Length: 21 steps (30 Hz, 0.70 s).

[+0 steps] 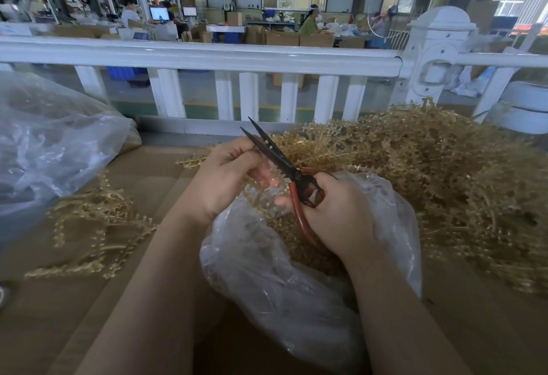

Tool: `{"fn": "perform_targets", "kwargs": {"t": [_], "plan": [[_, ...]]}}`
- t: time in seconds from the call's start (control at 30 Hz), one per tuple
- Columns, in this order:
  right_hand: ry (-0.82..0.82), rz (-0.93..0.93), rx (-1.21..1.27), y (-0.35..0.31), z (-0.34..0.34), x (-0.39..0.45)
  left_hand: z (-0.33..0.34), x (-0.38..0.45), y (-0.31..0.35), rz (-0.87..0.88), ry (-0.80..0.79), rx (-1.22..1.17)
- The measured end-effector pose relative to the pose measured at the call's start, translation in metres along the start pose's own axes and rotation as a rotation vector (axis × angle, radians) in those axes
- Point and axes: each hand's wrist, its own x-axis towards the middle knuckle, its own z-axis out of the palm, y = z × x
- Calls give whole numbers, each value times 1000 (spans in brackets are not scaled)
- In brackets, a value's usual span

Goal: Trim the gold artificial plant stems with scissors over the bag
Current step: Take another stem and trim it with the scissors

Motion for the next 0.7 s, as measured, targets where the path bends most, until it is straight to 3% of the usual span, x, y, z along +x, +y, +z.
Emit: {"fn": "perform_targets", "kwargs": {"t": [0.7], "plan": [[-27, 65, -71, -1, -2, 2, 0, 5, -2, -20, -120, 126]]}}
